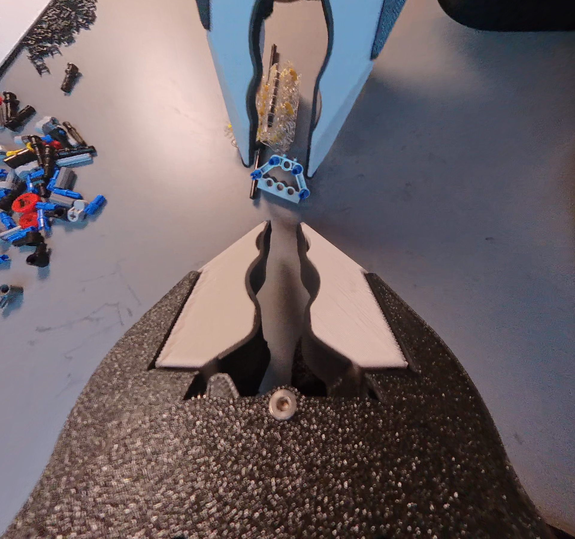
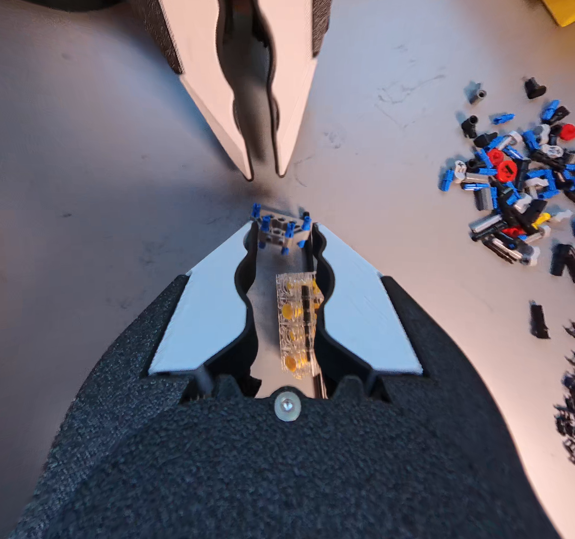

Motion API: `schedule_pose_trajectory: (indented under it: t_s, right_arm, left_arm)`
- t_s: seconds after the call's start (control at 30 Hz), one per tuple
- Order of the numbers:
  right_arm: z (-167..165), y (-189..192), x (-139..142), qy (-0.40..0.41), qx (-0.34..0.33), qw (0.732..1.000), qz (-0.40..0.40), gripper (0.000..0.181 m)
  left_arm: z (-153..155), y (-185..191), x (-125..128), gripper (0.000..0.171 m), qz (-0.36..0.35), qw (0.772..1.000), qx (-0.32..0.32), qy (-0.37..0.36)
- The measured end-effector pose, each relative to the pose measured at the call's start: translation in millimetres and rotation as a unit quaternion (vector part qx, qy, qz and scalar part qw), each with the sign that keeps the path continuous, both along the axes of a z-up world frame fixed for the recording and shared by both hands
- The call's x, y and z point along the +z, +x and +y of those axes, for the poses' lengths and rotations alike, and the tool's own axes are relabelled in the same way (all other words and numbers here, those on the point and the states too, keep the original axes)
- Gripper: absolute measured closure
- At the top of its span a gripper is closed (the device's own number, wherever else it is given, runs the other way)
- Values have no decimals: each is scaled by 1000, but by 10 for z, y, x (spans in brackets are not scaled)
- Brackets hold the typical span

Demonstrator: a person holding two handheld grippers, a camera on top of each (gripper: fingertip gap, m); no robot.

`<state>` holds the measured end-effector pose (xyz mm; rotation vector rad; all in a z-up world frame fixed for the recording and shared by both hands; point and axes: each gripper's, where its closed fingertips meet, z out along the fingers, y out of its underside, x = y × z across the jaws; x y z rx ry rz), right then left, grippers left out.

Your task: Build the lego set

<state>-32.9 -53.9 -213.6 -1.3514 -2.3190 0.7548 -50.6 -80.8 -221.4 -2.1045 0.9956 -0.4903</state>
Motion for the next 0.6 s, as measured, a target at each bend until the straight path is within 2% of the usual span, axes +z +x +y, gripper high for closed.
schedule_pose_trajectory:
  t_s: [0.23, 0.37, 0.53, 0.6]
  right_arm:
    - [-152, -75, -110, 14, 31, 999, -8, 156]
    - [-94, -65, 79, 3, 16, 1000, 24, 143]
    - [67, 191, 236, 20, -10, 999, 25, 143]
    - [57, 279, 225, 15, -23, 999, 27, 143]
  left_arm:
    - [85, 12, 41, 142, -19, 1000, 12, 5]
    - [103, 105, 95, 142, -36, 999, 8, 11]
    - [147, 275, 131, 143, -28, 999, -11, 25]
    - [178, 313, 76, 151, -11, 1000, -12, 15]
